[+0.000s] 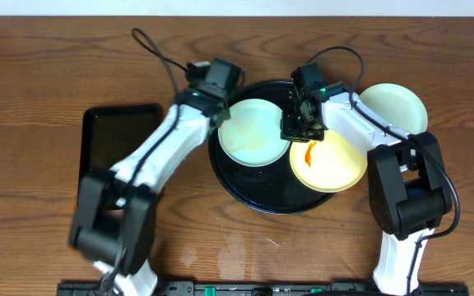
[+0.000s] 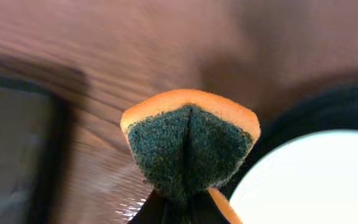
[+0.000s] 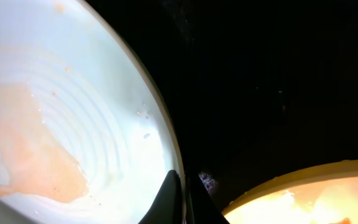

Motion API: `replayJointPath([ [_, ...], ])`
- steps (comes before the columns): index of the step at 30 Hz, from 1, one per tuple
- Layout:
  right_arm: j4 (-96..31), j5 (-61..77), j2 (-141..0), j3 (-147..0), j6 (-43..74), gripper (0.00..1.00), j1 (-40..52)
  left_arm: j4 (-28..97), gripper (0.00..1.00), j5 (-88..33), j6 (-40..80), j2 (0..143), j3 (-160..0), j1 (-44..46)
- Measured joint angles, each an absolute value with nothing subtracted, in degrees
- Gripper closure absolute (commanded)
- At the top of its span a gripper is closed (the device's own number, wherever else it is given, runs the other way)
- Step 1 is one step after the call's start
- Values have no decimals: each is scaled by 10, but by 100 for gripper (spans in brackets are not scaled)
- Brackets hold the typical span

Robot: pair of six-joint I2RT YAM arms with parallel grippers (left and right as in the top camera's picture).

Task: Clean dirty plates on tray and stack at the side

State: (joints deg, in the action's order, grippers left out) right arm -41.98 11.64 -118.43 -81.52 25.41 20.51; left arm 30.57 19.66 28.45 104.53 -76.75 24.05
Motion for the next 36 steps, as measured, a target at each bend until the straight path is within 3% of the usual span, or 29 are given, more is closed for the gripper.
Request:
replayJointPath([
  [14, -414, 45, -1014, -814, 123, 99, 205, 474, 92, 167, 284, 800, -767, 242],
  [24, -386, -139, -889, -817, 14, 99, 248, 484, 92, 65, 284, 794, -767, 242],
  [36, -324, -365, -876, -817, -117, 99, 347, 487, 92, 24, 285, 794, -766, 242],
])
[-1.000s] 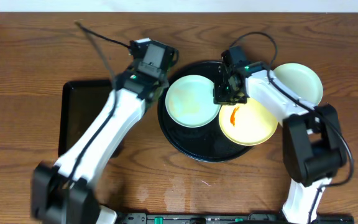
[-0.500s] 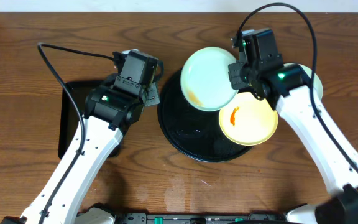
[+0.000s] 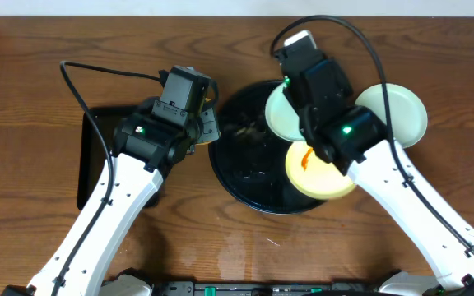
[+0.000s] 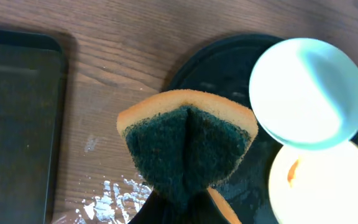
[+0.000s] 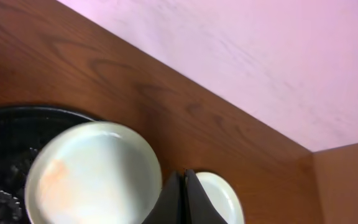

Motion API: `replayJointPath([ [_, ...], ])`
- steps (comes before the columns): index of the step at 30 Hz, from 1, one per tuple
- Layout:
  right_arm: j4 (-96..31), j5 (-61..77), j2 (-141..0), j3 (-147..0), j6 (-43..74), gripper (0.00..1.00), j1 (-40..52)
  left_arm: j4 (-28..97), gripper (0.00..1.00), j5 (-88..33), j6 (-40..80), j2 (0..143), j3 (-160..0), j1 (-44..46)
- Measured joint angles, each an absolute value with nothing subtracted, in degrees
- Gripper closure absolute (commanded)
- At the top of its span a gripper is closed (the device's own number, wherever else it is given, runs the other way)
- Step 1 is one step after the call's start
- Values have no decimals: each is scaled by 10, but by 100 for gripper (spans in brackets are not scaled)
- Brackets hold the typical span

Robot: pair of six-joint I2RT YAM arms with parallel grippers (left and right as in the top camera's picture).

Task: Clean dirty plates on tray and stack at the side

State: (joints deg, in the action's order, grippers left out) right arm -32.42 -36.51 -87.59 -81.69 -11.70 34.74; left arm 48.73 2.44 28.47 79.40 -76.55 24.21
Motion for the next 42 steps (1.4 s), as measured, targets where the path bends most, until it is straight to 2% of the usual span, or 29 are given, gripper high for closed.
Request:
replayJointPath([
  [3, -351, -375, -876, -817, -89, 93, 345, 488, 92, 20, 285, 794, -766, 242],
  [5, -374, -361, -876, -818, -64, 76, 335, 488, 92, 19, 285, 794, -766, 242],
  [7, -392, -329, -877, -818, -34, 53, 313, 488, 92, 18, 285, 794, -765, 242],
  [8, -398, -313, -877, -818, -18, 49, 301, 488, 92, 18, 285, 794, -765, 242],
  [12, -413, -216, -890, -818, 45, 46, 227, 488, 92, 18, 285, 794, -765, 242],
  [14, -413, -160, -907, -818, 71, 38, 192, 489, 92, 18, 285, 794, -765, 242],
  [15, -406, -85, -945, -818, 96, 35, 162, 489, 92, 18, 285, 794, -765, 242],
  [23, -356, 30, -1106, -823, 112, 30, 143, 489, 92, 18, 285, 794, -765, 242],
  [31, -313, 69, -1204, -824, 120, 37, 144, 489, 92, 18, 285, 804, -765, 242],
  [33, -306, 71, -1206, -825, 119, 48, 144, 488, 92, 18, 285, 811, -765, 242],
  [37, -303, 69, -1211, -825, 121, 98, 144, 486, 92, 18, 285, 821, -765, 242],
  [42, -303, 76, -1212, -830, 126, 99, 144, 486, 92, 18, 285, 822, -765, 242],
])
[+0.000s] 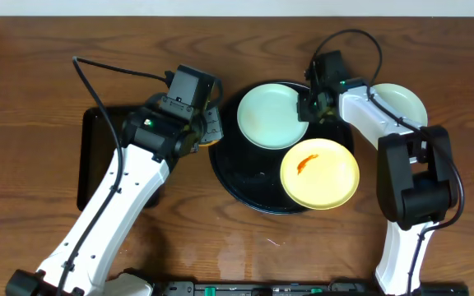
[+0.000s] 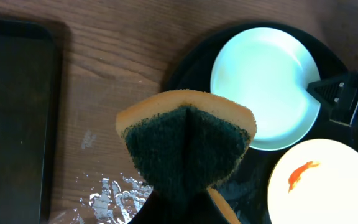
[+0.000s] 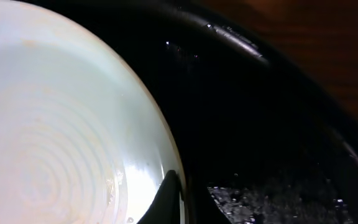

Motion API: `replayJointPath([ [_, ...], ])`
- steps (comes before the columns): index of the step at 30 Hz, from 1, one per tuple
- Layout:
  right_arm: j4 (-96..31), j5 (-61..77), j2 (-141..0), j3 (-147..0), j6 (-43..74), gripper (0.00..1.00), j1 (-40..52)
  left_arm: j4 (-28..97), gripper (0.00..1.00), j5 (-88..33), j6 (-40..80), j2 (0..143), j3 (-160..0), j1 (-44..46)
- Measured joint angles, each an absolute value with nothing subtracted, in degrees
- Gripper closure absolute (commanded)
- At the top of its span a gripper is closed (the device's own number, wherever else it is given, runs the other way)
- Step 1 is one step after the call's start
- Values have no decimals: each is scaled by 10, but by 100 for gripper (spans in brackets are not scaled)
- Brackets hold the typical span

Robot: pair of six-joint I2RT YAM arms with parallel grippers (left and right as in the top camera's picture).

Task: Clean dirty plates on tray and stack at the side

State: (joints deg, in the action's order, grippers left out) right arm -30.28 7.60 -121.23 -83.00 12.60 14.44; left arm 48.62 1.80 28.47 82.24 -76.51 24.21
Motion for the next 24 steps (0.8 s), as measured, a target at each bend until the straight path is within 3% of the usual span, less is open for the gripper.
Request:
replayJointPath([
  [11, -391, 50, -1166, -852, 97, 99, 152, 486, 92, 18, 285, 823, -765, 242],
  [24, -427, -190, -981, -883, 3, 99, 284, 485, 92, 18, 285, 823, -765, 242],
])
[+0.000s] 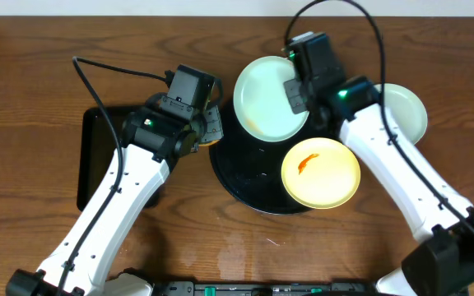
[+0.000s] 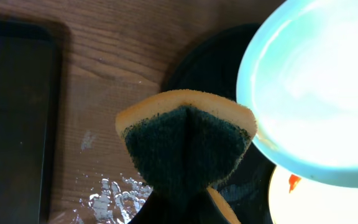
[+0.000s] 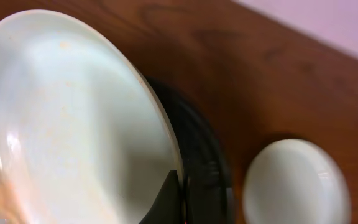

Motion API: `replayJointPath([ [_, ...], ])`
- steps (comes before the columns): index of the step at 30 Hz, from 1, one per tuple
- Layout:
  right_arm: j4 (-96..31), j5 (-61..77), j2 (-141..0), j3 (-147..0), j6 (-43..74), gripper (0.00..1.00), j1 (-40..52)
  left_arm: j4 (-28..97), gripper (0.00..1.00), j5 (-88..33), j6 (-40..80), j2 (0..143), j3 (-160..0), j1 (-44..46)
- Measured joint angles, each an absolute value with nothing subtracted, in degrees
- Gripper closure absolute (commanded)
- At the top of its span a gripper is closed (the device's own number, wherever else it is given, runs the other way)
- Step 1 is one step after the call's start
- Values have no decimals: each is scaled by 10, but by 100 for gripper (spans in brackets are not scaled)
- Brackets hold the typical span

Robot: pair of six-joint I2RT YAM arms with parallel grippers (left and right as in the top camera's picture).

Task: Clean dirty plates on tray and stack at the side
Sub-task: 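Lower the scrubbed plate onto the cleaned plate at the right side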

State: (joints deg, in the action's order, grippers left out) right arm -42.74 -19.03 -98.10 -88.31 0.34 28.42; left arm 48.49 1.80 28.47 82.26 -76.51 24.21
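Observation:
My right gripper (image 1: 301, 92) is shut on the rim of a pale green plate (image 1: 268, 99), held tilted up above the black round tray (image 1: 245, 185); the same pale green plate (image 3: 67, 118) fills the right wrist view and shows faint orange smears. A yellow plate (image 1: 321, 173) with an orange-red stain lies on the tray's right side. My left gripper (image 2: 180, 205) is shut on a folded orange-and-green sponge (image 2: 185, 140), hovering over the wood just left of the tray. A clean pale plate (image 1: 403, 111) rests on the table to the right.
A black rectangular tray (image 1: 109, 156) lies on the table at the left. Wet patches (image 2: 114, 193) shine on the wood beside the round tray. A wall runs along the table's far edge.
My right gripper, still shut on the green plate's rim, has lifted it off the tray and tilted it. The left gripper and sponge have stayed put.
At first both arms were over the tray, the right one gripping the smeared green plate lying there. Then that plate hung raised at the tray's far right while the sponge moved back left. It lay flat on the tray again, and now it is lifted and tilted.

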Motion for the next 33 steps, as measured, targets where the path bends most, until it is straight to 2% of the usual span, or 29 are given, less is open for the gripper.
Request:
replayJointPath([
  [11, -409, -466, -982, -883, -98, 99, 387, 484, 92, 18, 285, 823, -765, 242],
  [17, -410, -507, -982, -883, -123, 99, 415, 484, 92, 18, 285, 823, -765, 242],
  [33, -416, -561, -982, -883, -143, 99, 415, 484, 92, 18, 285, 823, -765, 242],
])
